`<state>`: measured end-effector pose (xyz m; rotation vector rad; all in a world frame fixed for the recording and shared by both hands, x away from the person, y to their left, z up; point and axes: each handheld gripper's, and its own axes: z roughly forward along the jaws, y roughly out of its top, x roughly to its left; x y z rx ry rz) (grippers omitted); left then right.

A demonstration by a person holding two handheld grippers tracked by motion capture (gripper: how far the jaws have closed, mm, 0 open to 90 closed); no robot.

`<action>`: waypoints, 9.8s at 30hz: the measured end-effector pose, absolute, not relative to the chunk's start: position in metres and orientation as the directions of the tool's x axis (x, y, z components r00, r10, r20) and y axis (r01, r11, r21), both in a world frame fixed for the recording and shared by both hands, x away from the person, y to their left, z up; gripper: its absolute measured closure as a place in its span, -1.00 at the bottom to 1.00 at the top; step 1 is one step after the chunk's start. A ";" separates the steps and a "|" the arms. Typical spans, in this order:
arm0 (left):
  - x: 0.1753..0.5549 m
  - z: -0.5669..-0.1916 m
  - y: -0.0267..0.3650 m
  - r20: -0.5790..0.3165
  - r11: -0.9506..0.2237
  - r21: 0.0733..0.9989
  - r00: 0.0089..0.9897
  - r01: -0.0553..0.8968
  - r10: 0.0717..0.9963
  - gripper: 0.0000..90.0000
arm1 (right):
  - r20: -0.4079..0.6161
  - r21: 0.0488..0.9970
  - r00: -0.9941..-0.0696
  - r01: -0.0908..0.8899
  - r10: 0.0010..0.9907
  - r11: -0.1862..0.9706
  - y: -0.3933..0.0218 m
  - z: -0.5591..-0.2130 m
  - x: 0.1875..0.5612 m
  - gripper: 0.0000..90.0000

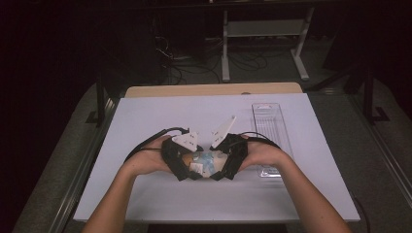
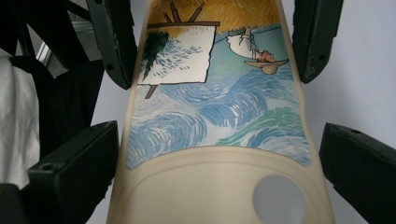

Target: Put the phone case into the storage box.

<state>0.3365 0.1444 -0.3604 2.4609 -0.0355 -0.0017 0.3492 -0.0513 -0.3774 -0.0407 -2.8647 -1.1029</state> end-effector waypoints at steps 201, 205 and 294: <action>0.279 -0.433 0.169 0.810 -0.874 0.448 0.499 -0.187 0.309 -1.00 | 0.099 0.670 -0.934 0.318 0.345 0.671 -0.083 -0.377 0.375 -0.77; 0.279 -0.434 0.169 0.834 -0.892 0.407 0.478 -0.198 0.275 -1.00 | 0.100 0.668 -0.932 0.323 0.349 0.670 -0.083 -0.377 0.374 -0.77; 0.257 -0.443 0.142 0.984 -0.923 0.056 0.176 -0.381 -0.013 0.16 | 0.119 0.680 -0.942 0.308 0.314 0.666 -0.042 -0.390 0.362 -0.77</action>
